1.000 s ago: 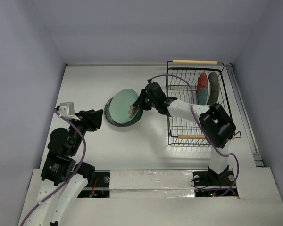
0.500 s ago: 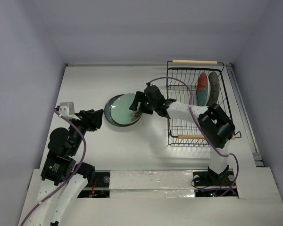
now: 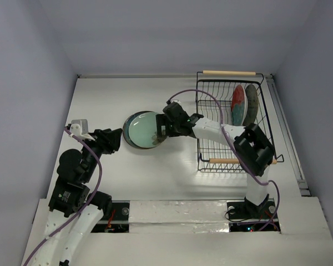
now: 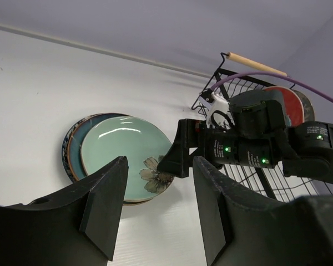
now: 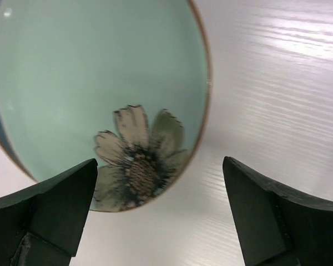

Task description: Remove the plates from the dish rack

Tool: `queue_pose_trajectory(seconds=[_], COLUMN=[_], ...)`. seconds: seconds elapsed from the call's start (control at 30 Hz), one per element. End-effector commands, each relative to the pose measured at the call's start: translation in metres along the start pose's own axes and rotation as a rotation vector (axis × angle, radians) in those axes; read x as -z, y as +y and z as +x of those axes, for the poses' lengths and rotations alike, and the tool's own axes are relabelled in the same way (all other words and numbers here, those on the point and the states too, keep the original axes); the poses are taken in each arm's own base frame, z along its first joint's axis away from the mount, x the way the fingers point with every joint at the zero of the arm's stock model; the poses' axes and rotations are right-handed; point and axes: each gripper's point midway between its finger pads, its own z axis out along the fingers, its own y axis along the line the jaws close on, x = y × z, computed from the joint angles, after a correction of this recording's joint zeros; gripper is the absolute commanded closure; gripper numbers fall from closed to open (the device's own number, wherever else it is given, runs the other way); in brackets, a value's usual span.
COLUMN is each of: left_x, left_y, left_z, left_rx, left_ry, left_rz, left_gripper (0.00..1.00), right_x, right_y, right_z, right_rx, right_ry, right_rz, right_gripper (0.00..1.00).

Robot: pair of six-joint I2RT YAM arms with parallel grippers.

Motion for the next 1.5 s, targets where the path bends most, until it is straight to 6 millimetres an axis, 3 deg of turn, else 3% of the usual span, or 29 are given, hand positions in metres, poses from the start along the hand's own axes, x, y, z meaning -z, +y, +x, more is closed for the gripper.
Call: queue_pose_trajectory(seconds=[0.0, 0.07, 0.17, 0.2, 0.23, 0.27, 0.3, 0.33, 0.4, 0.47, 0.5, 0.53, 0.57, 0.6, 0.63, 0.7, 0.73, 0.8, 0.83, 0.87, 1.07, 1.23, 1.3, 1.37, 1.4, 1.47], left_x=[-0.003, -0.002, -0.002, -0.002, -0.002, -0.002, -0.002, -0.002, -0.001, -0.001, -0.001, -0.001, 0.0, 0.0, 0.0, 0.0, 0.0, 0.0, 0.0, 0.0, 0.0, 0.0, 0.0, 0.0, 0.0, 0.001], left_y=[-0.004, -0.004, -0.004, -0.004, -0.004, -0.004, -0.004, -0.004, -0.004, -0.004, -0.004, -0.005, -0.005, -0.005, -0.005, -0.001, 0.003, 0.004, 0.004, 0.003, 0.002, 0.001, 0.001, 0.001, 0.001, 0.001], left_z=[-0.007, -0.007, -0.007, -0.007, -0.007, -0.008, -0.008, -0.008, -0.008, -0.008, -0.008, -0.009, -0.009, -0.009, -0.01, -0.01, -0.011, -0.011, -0.01, -0.01, -0.01, -0.01, -0.01, -0.01, -0.01, -0.011], left_rx=[0.002, 0.002, 0.001, 0.0, 0.001, 0.001, 0.001, 0.001, 0.001, 0.001, 0.001, 0.001, 0.001, 0.001, 0.003, 0.007, 0.011, 0.015, 0.015, 0.015, 0.01, 0.007, 0.007, 0.007, 0.007, 0.008], left_ry=[-0.034, -0.036, -0.034, -0.034, -0.036, -0.039, -0.039, -0.04, -0.041, -0.04, -0.043, -0.044, -0.047, -0.047, -0.048, -0.05, -0.056, -0.055, -0.052, -0.052, -0.048, -0.049, -0.049, -0.049, -0.05, -0.053], left_rz=[0.02, 0.021, 0.02, 0.02, 0.021, 0.022, 0.022, 0.023, 0.024, 0.023, 0.024, 0.025, 0.026, 0.026, 0.027, 0.003, -0.02, -0.027, -0.024, -0.022, -0.014, -0.01, -0.008, -0.008, -0.008, -0.006], left_gripper=[0.53, 0.53, 0.53, 0.53, 0.53, 0.53, 0.53, 0.53, 0.53, 0.53, 0.55, 0.57, 0.64, 0.69, 0.79, 0.88, 0.92, 0.94, 0.93, 0.9, 0.72, 0.71, 0.71, 0.71, 0.71, 0.71], right_x=[0.034, 0.048, 0.073, 0.096, 0.11, 0.123, 0.148, 0.162, 0.192, 0.206, 0.217, 0.231, 0.236, 0.246, 0.254, 0.26, 0.262, 0.256, 0.249, 0.251, 0.22, 0.192, 0.188, 0.184, 0.188, 0.196], right_y=[0.0, 0.0, 0.007, 0.01, 0.01, 0.008, 0.0, -0.005, -0.042, -0.073, -0.108, -0.127, -0.147, -0.179, -0.197, -0.222, -0.24, -0.259, -0.271, -0.274, -0.297, -0.312, -0.315, -0.317, -0.317, -0.315], right_z=[-0.032, -0.042, -0.06, -0.078, -0.088, -0.097, -0.113, -0.121, -0.143, -0.151, -0.158, -0.161, -0.159, -0.16, -0.156, -0.153, -0.151, -0.148, -0.146, -0.148, -0.152, -0.148, -0.148, -0.148, -0.149, -0.152], right_rx=[0.1, 0.112, 0.13, 0.123, 0.118, 0.112, 0.104, 0.1, 0.068, 0.043, 0.014, -0.012, -0.027, -0.056, -0.07, -0.081, -0.097, -0.089, -0.096, -0.1, -0.082, -0.063, -0.051, -0.045, -0.043, -0.032], right_ry=[-0.075, -0.1, -0.161, -0.23, -0.269, -0.307, -0.379, -0.415, -0.492, -0.516, -0.532, -0.554, -0.55, -0.552, -0.551, -0.528, -0.511, -0.463, -0.432, -0.435, -0.349, -0.268, -0.252, -0.236, -0.235, -0.245], right_rz=[0.057, 0.065, 0.027, 0.019, 0.018, 0.027, 0.065, 0.092, 0.204, 0.289, 0.394, 0.445, 0.5, 0.589, 0.647, 0.719, 0.766, 0.837, 0.866, 0.87, 0.9, 0.923, 0.936, 0.944, 0.956, 0.954], right_gripper=[0.0, 0.02, 0.27, 0.39, 0.69, 0.83, 1.0, 1.0, 1.0, 1.0, 1.0, 1.0, 1.0, 1.0, 0.99, 0.78, 0.57, 0.36, 0.34, 0.33, 0.37, 0.51, 0.53, 0.62, 0.7, 0.76])
